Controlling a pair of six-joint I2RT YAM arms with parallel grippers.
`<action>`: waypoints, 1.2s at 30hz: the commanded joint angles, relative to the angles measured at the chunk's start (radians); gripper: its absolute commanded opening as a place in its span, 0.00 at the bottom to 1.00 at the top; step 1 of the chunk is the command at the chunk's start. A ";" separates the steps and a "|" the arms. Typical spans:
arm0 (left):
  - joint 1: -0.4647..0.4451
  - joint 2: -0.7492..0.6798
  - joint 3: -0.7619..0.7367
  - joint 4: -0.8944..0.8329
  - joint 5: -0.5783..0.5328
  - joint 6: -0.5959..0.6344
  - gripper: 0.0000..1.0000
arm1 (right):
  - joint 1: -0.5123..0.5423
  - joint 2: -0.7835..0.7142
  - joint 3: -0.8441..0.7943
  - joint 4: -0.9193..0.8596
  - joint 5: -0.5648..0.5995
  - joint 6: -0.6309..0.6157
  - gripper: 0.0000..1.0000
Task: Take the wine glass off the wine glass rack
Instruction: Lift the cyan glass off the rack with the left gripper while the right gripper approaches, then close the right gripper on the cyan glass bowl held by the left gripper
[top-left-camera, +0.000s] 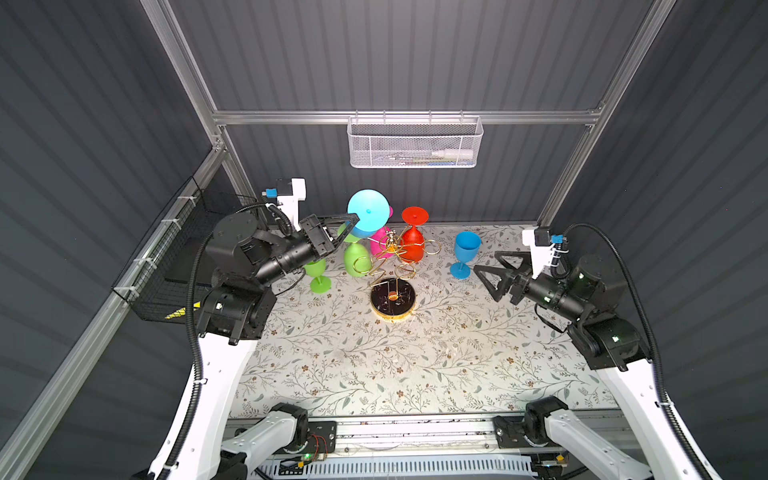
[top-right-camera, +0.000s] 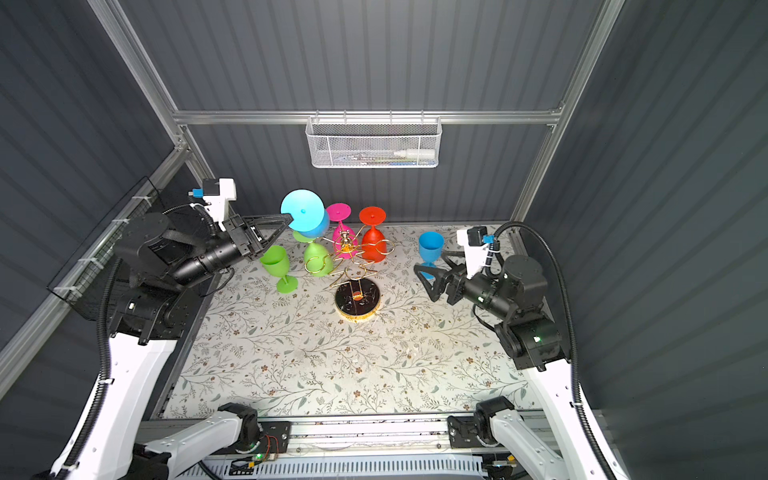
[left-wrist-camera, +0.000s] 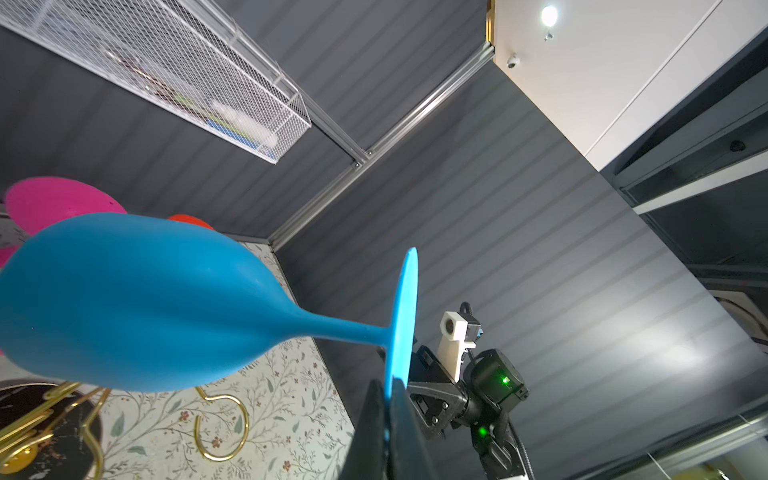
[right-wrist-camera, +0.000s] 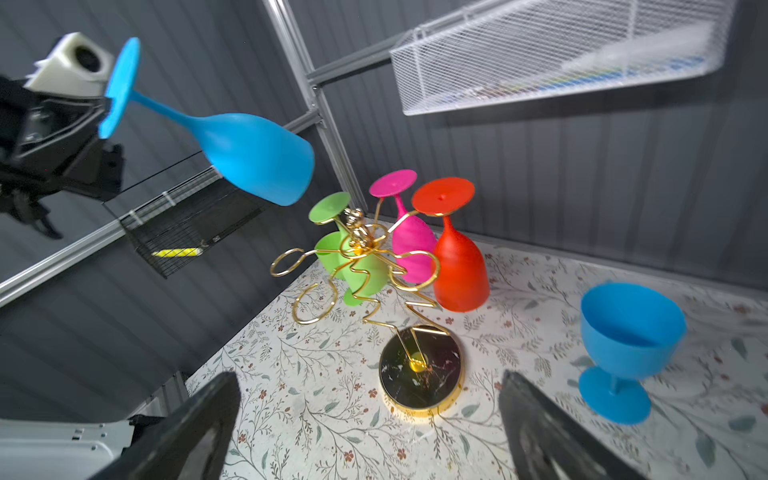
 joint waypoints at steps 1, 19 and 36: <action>0.004 -0.016 0.021 0.131 0.136 -0.070 0.00 | 0.104 0.019 0.050 0.090 0.091 -0.130 0.99; 0.004 0.031 -0.046 0.333 0.273 -0.264 0.00 | 0.355 0.322 0.263 0.306 0.145 -0.495 0.99; 0.003 0.043 -0.086 0.431 0.296 -0.348 0.00 | 0.384 0.540 0.414 0.327 0.104 -0.532 0.99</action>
